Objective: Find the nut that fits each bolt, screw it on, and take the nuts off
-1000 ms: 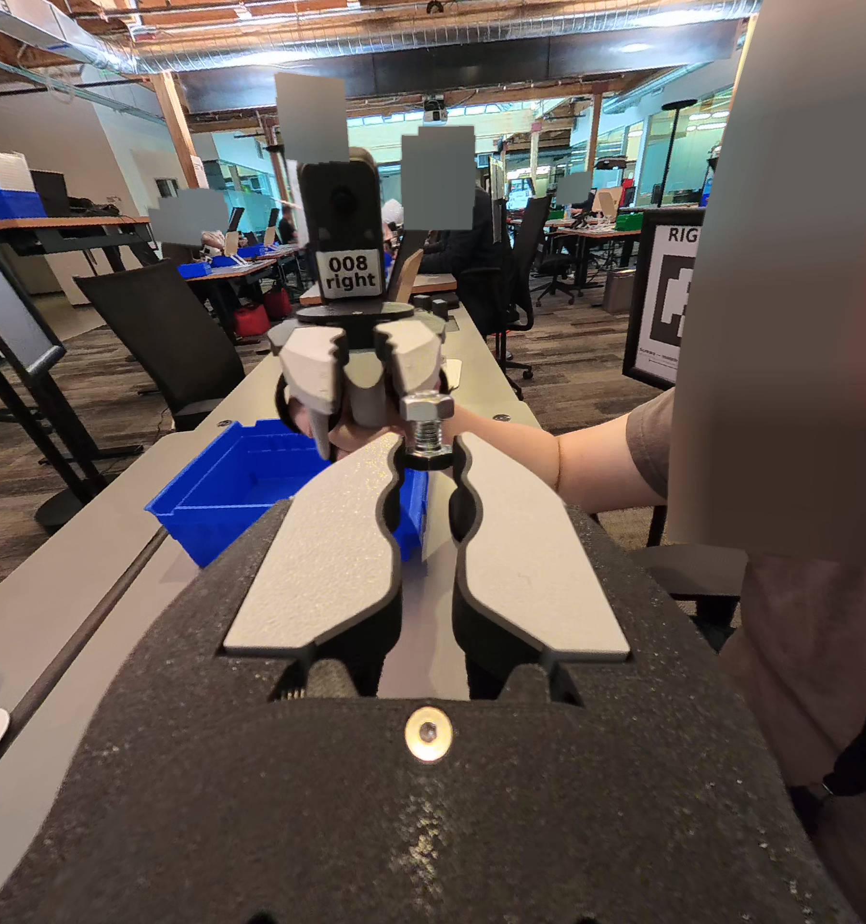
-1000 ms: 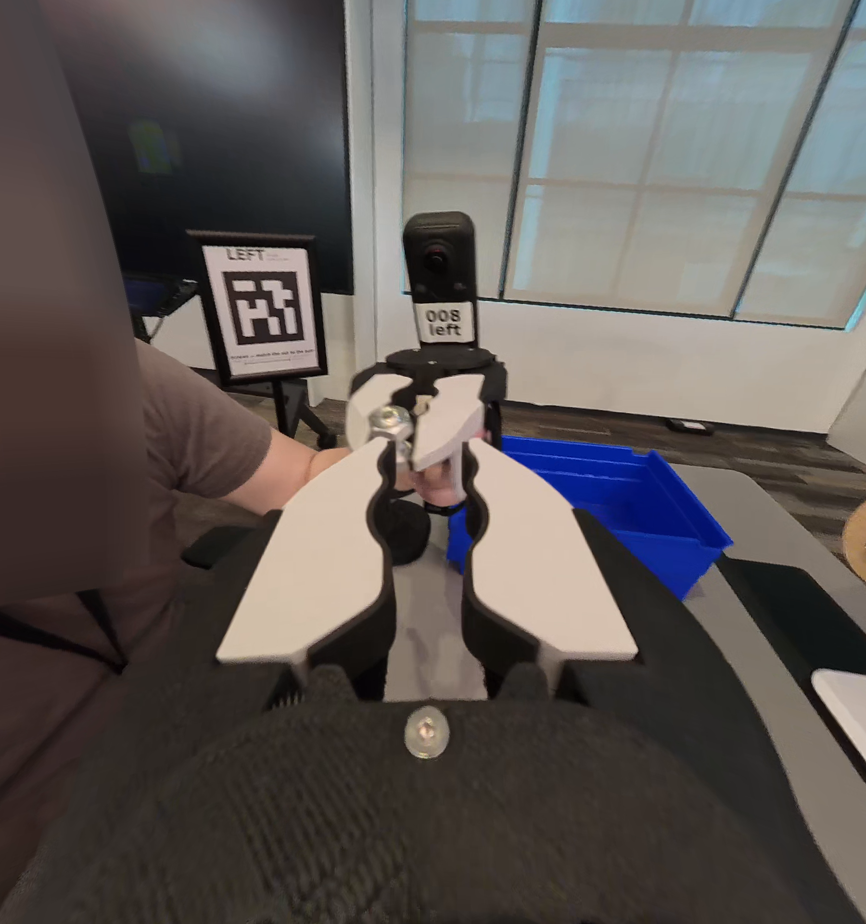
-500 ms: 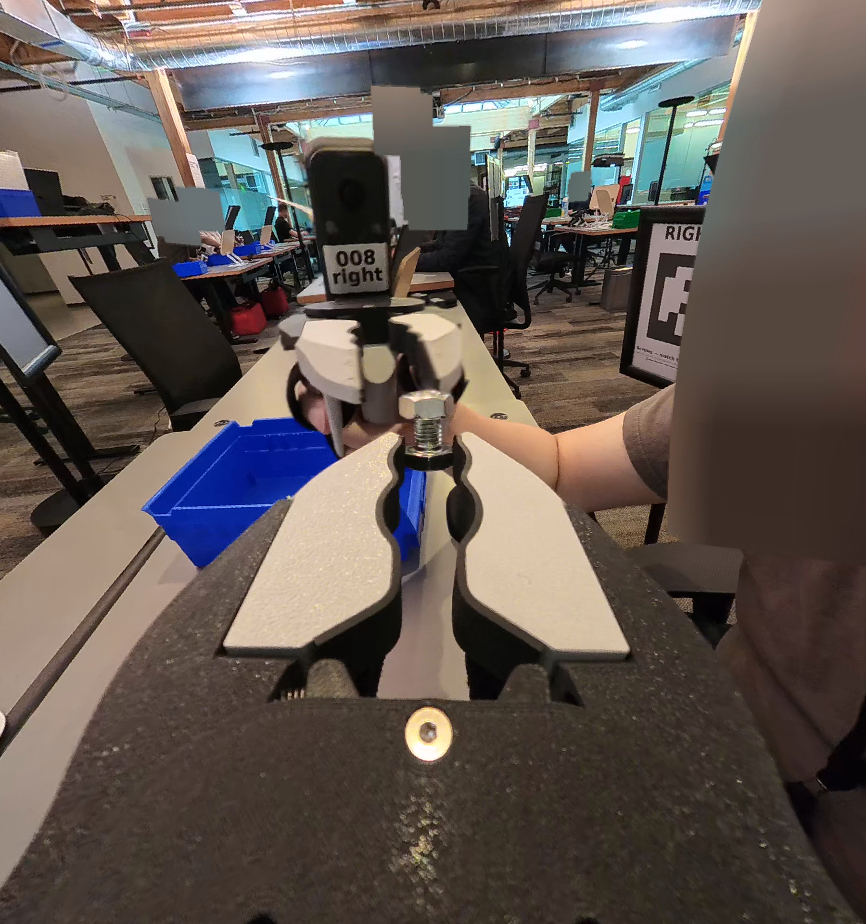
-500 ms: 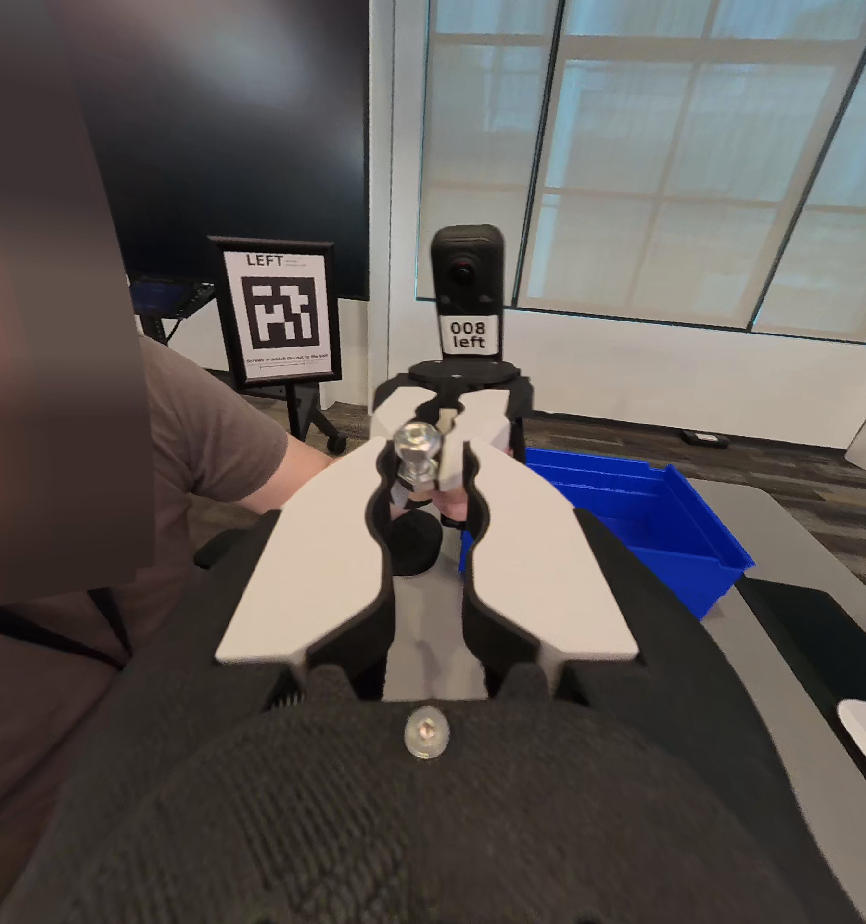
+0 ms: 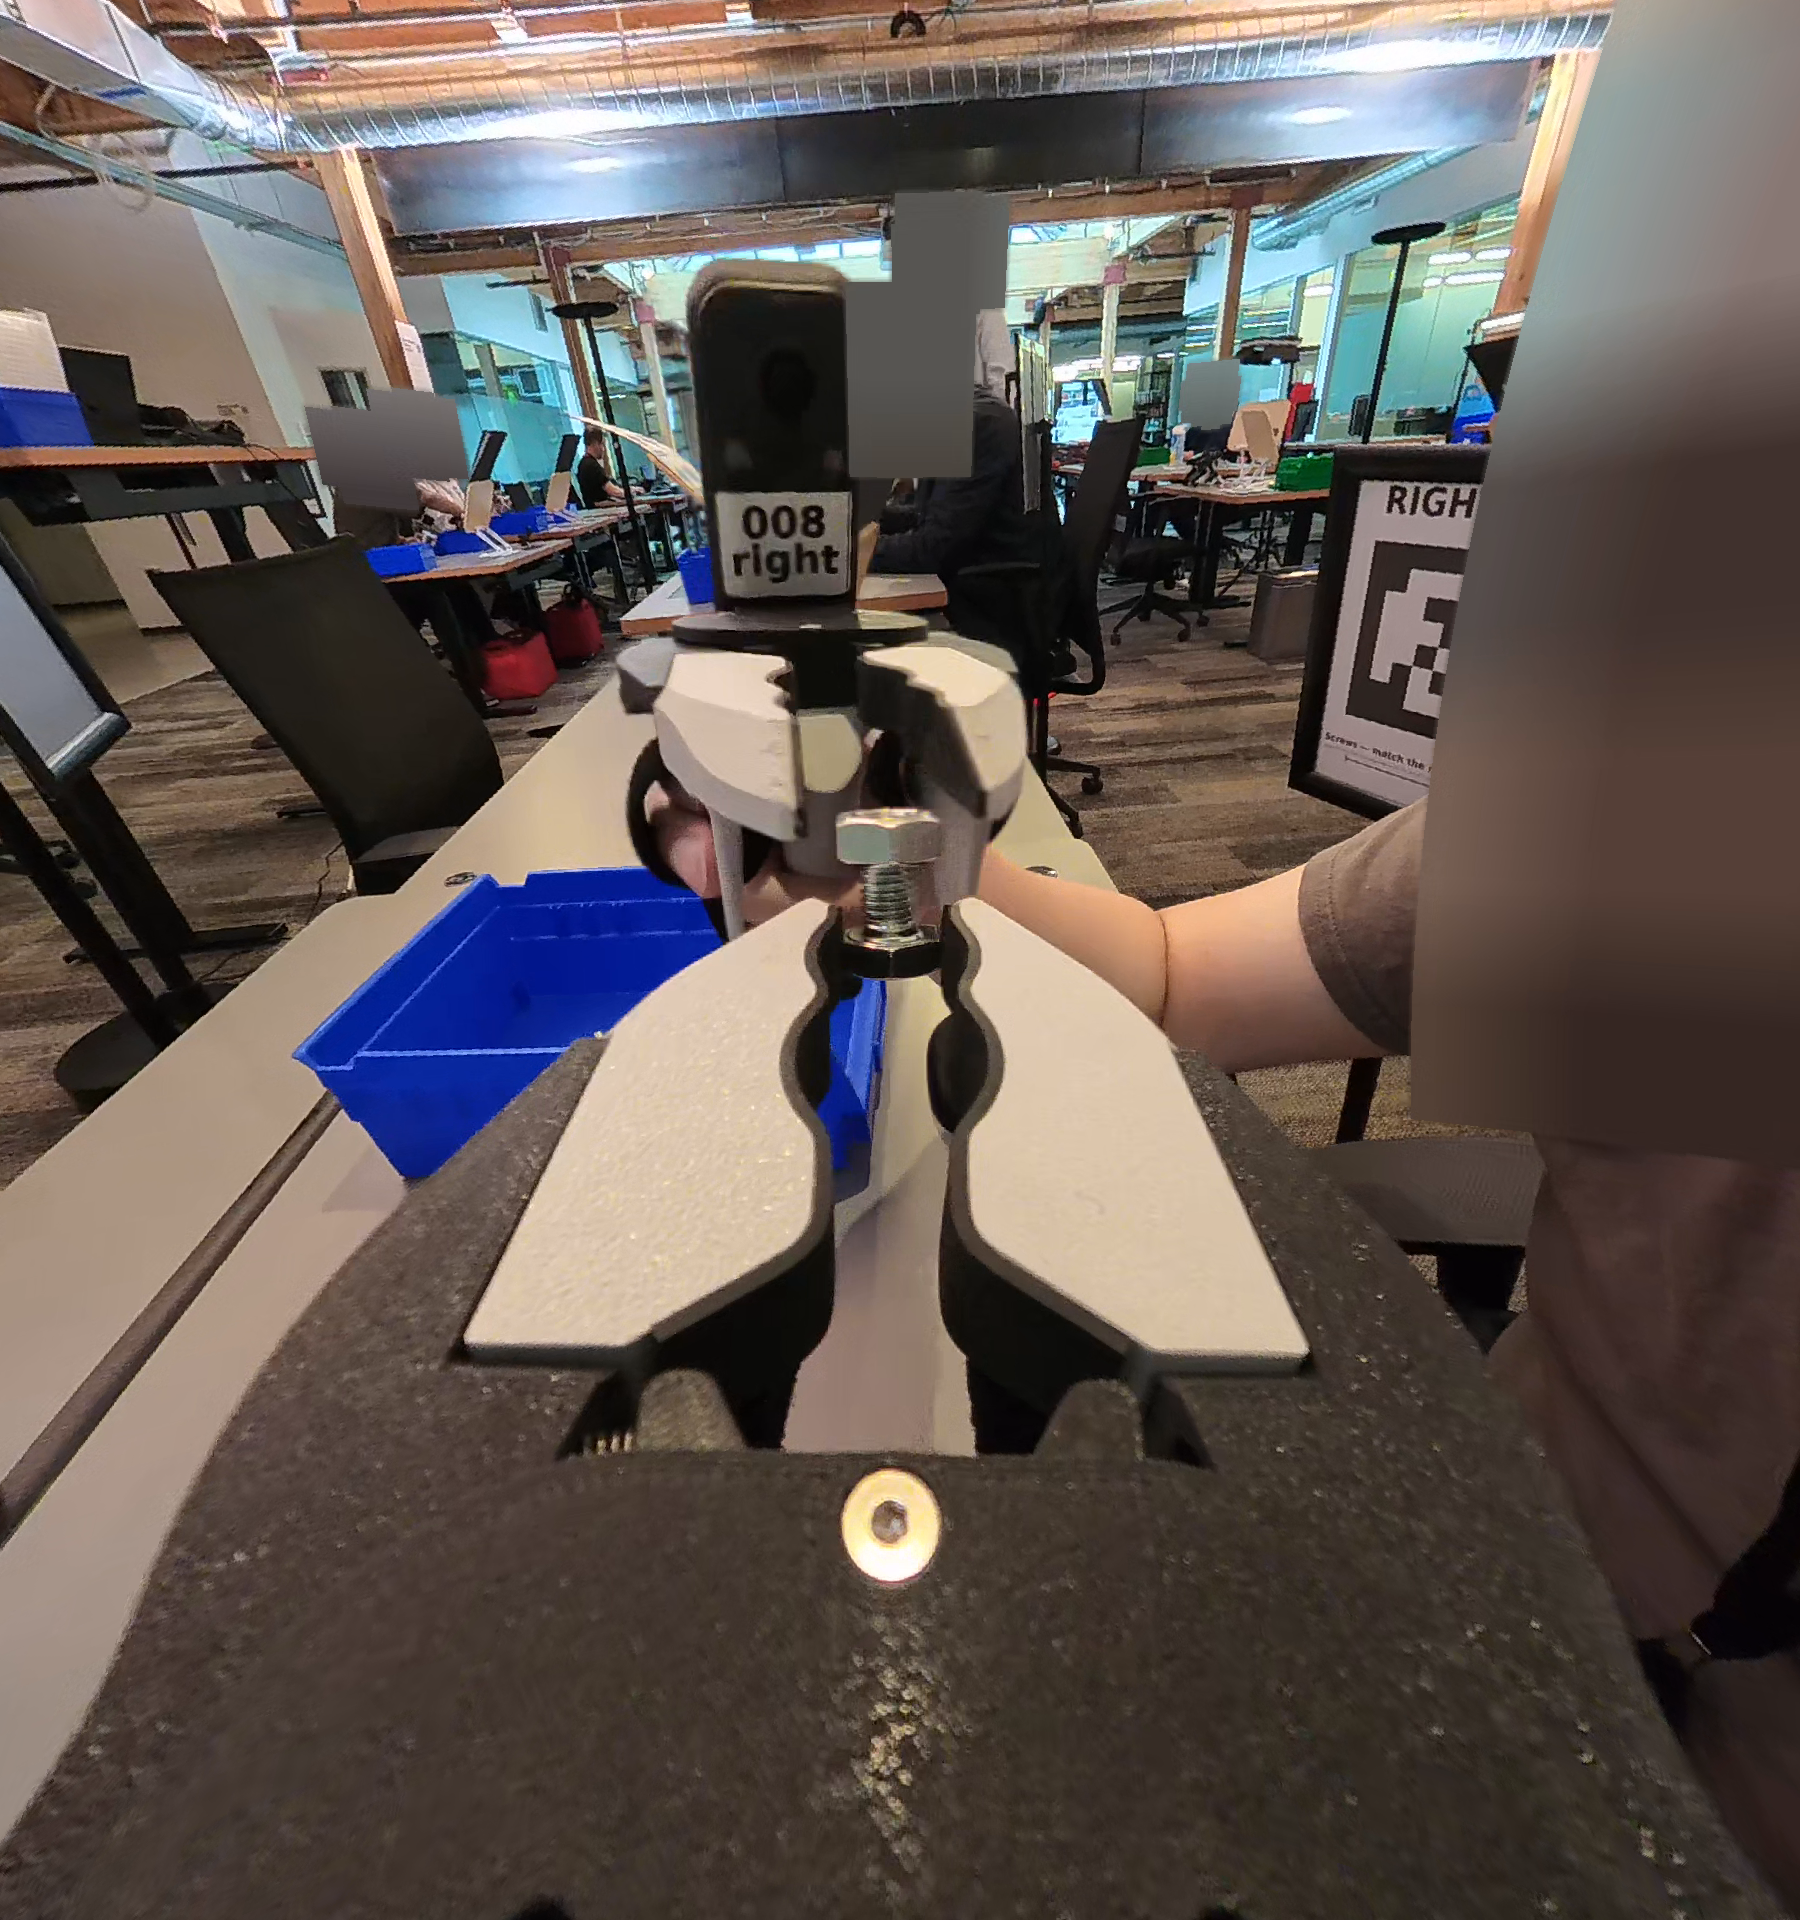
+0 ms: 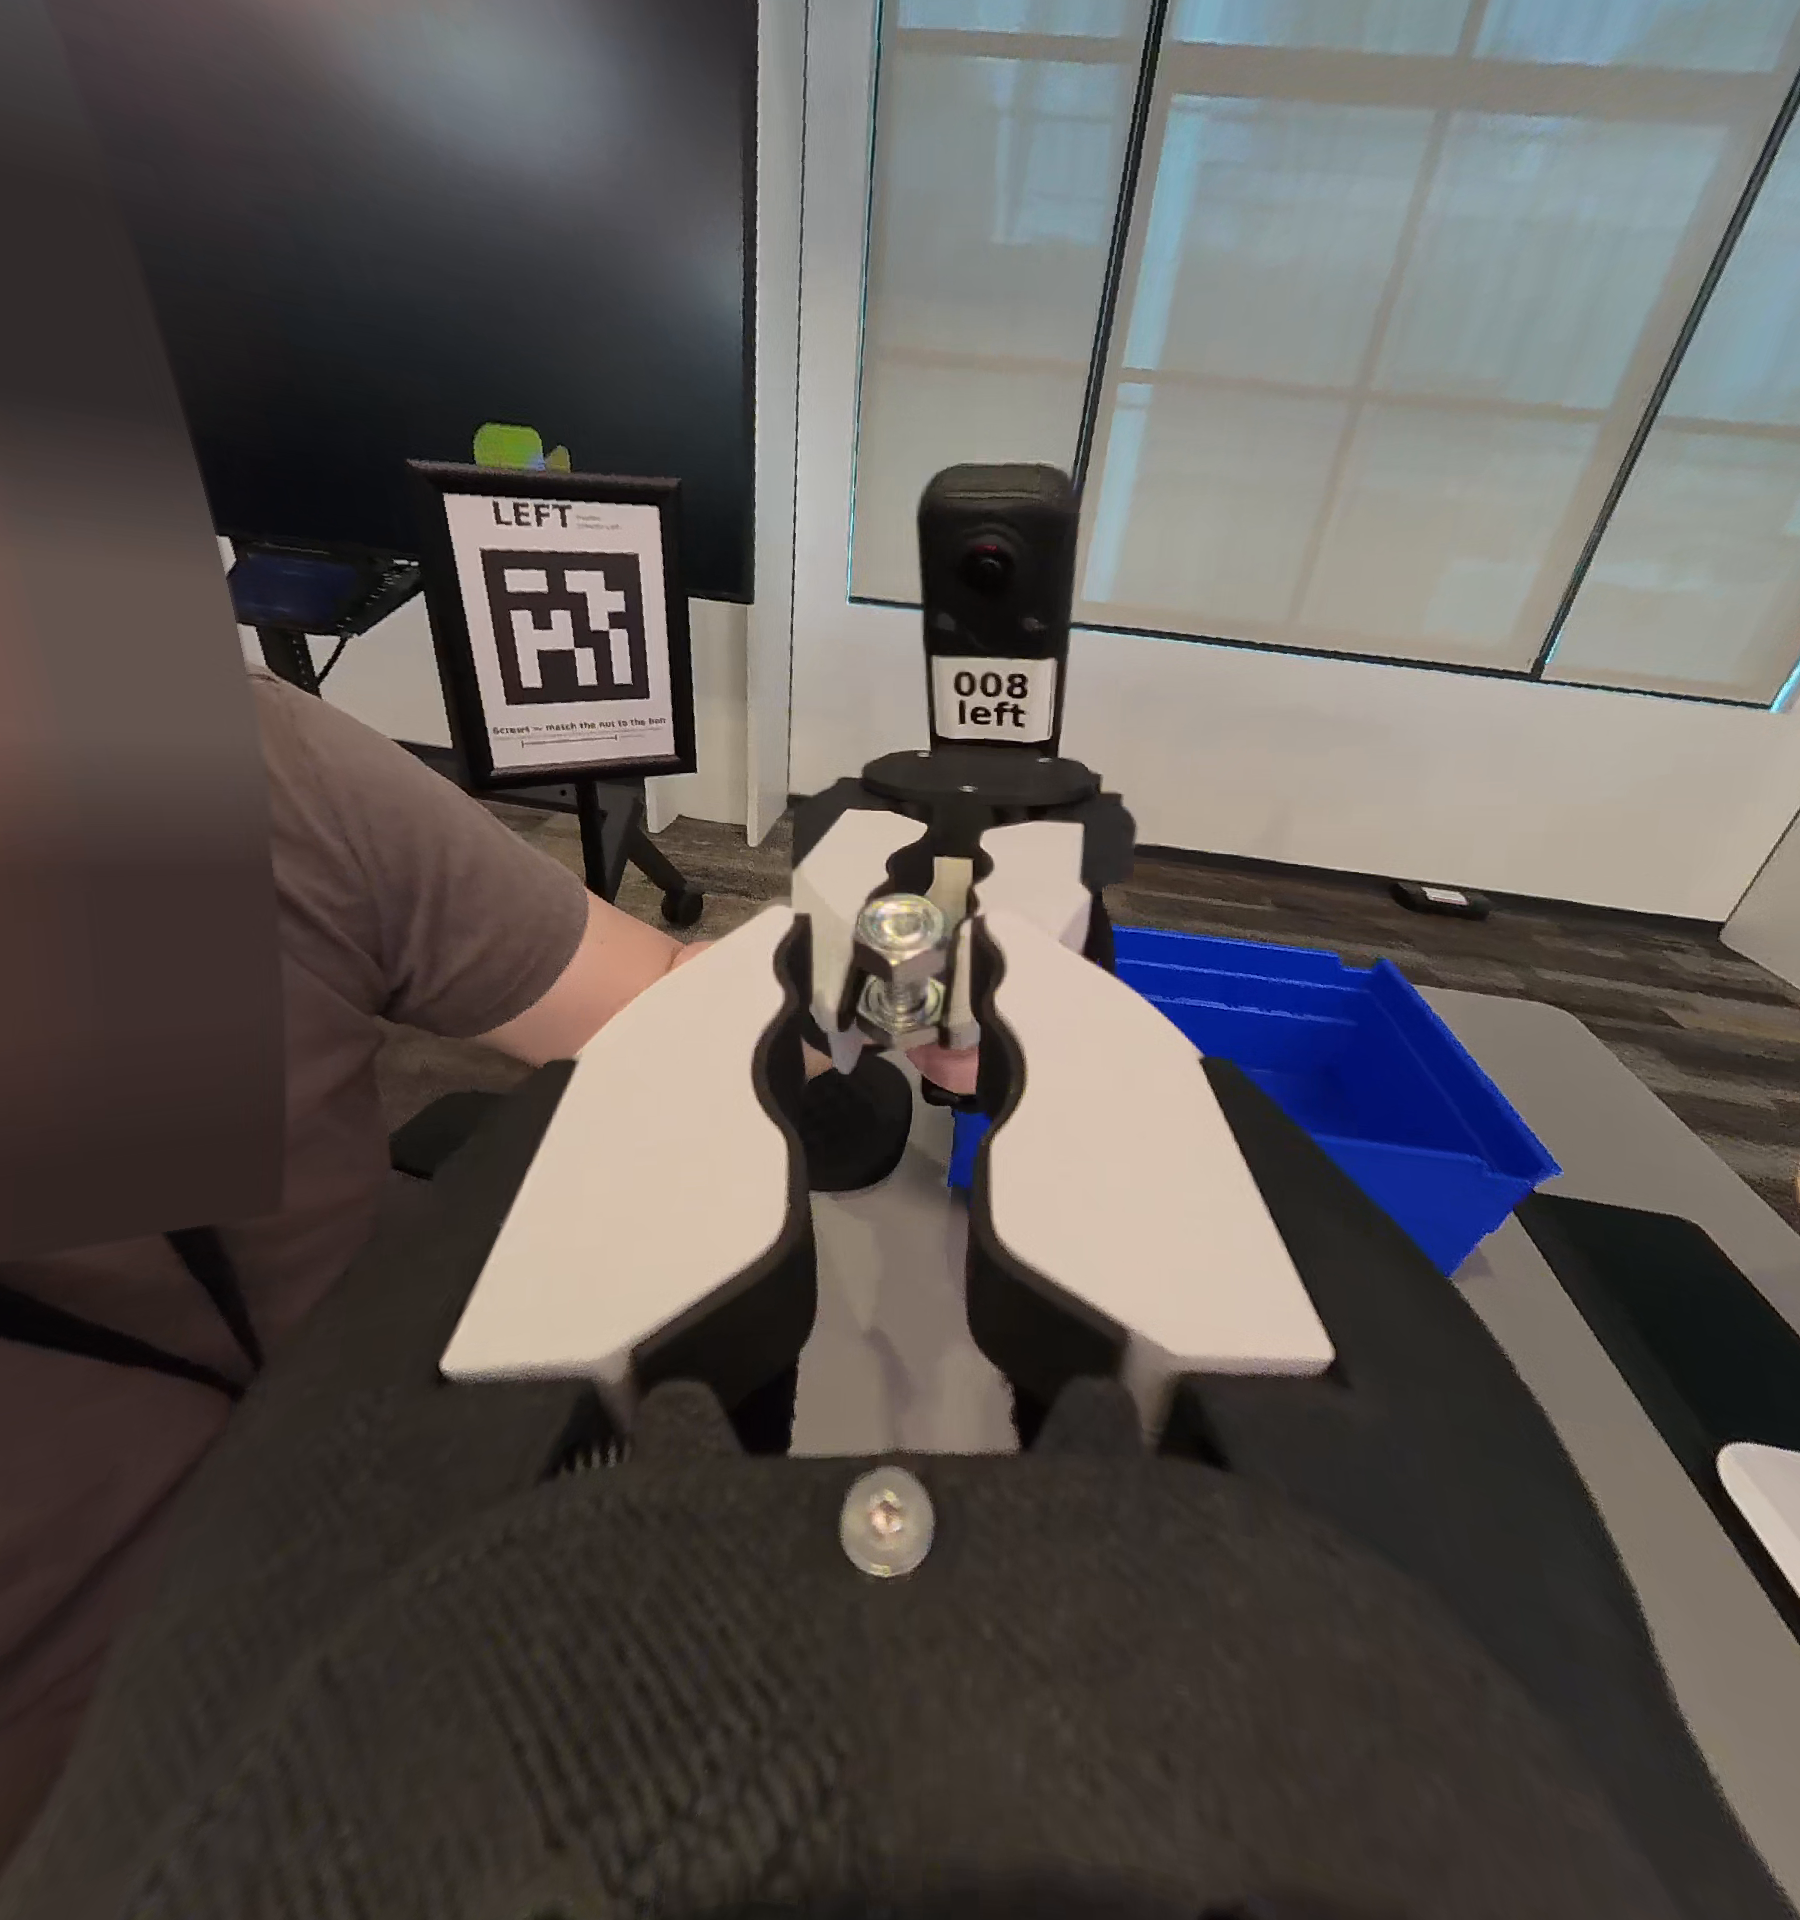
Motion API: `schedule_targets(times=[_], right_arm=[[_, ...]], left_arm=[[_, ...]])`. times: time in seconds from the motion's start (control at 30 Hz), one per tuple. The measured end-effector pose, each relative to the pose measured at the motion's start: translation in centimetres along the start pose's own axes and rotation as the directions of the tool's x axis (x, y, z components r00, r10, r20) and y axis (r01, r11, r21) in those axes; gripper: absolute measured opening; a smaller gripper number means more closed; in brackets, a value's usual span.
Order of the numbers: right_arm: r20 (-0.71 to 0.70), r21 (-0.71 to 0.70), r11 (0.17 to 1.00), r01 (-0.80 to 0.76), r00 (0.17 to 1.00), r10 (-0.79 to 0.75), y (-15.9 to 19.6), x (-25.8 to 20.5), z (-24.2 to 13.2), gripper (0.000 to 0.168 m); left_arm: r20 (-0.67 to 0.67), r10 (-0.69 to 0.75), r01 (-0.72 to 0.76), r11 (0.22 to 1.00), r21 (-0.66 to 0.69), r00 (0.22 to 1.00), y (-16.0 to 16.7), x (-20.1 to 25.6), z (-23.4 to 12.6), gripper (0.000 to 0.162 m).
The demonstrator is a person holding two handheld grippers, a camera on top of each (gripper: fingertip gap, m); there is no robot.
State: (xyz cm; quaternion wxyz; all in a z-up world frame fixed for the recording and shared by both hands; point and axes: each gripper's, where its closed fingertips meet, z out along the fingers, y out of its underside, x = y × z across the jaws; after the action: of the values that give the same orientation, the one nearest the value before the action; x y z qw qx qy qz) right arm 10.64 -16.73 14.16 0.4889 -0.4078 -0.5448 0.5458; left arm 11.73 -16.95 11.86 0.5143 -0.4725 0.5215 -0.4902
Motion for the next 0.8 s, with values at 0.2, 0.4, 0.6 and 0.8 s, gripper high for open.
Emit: schedule_targets(times=[0.2, 0.4, 0.6, 0.8], right_arm=[[-0.023, -0.025, 1.0, -0.004, 1.0, 0.003, 0.7, 0.7, 0.1, 0.031], [-0.005, 0.016, 0.999, -0.03, 1.0, 0.03, 0.1, 0.6, -0.2, 0.029], [-0.008, -0.009, 1.0, -0.006, 1.0, 0.006, 0.4, 0.2, 0.3, 0.029], [0.015, 0.031, 0.999, -0.034, 0.999, 0.033, -0.2, 0.4, -0.4, 0.027]], left_arm=[[0.006, 0.004, -0.004, 1.0, 0.003, 1.0, 0.0, 0.1, 0.1, 0.017], [-0.002, -0.01, 0.01, 1.0, 0.019, 1.0, -0.2, -0.1, -0.1, 0.018], [-0.007, 0.009, -0.009, 1.0, 0.01, 1.0, -0.2, 0.4, 0.1, 0.018], [-0.001, 0.017, -0.017, 1.0, 0.019, 1.0, -0.5, 0.2, -0.2, 0.017]])
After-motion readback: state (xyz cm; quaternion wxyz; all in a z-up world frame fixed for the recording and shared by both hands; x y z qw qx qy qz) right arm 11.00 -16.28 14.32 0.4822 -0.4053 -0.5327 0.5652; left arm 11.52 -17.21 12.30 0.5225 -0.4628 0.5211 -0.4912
